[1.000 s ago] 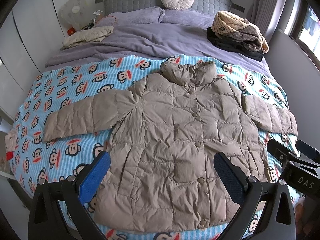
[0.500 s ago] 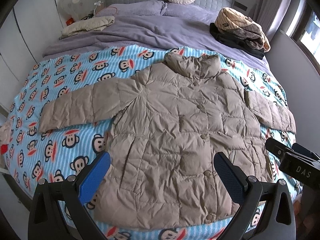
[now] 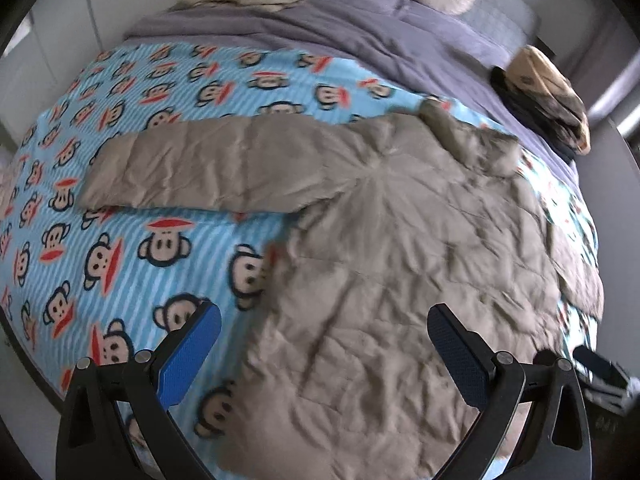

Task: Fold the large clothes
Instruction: 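Grasp the sleeve nearest the left tool and fold it across the jacket body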

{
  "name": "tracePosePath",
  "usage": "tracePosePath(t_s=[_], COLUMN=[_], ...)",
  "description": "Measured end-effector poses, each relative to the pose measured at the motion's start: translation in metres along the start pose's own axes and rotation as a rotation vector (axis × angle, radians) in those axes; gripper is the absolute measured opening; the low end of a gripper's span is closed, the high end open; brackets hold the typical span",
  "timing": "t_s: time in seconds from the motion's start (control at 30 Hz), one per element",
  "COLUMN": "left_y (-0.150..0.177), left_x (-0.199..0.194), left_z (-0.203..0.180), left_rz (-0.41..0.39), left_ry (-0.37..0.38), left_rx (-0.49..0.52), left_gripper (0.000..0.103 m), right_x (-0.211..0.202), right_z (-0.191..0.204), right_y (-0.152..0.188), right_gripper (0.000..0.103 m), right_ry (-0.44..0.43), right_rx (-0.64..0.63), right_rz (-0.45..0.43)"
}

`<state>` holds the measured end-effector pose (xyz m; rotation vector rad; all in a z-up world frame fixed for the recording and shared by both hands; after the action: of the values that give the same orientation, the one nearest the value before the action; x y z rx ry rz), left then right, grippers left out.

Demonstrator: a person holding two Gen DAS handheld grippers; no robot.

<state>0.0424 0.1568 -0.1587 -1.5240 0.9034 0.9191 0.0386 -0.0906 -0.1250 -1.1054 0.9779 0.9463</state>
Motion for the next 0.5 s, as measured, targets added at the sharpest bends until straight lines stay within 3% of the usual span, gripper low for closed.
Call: tracePosePath(t_s=[0.27,0.5], left_y=[-0.017,-0.033], left_x=[0.072,0.140], left_z=[0.090,0.177], left_rz=[-0.021,-0.052], left_ry=[0.078,0.070], left_rx=[-0.187,-0.387], left_gripper=[0.103,0.103], right_x=[0.060,0.116], right_z=[0.057,0.090], right_y=[0.011,0.003], right_gripper=[0.103,0.103], right_ry=[-0.003,-0.021], right_rx=[-0.109,-0.142], right_rz=[0.072,0.081])
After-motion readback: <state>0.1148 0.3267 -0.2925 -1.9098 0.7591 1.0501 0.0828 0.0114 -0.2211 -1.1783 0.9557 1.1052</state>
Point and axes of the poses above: each gripper's, at about its wrist camera, not at the fingertips, and x roughly the way its jaws point, z to its left, y to its underside, the point moved 6 cm from there along x, roughly the way its jaws point, and after that the axes turned 10 degrees about x, right-handed, at the moved point
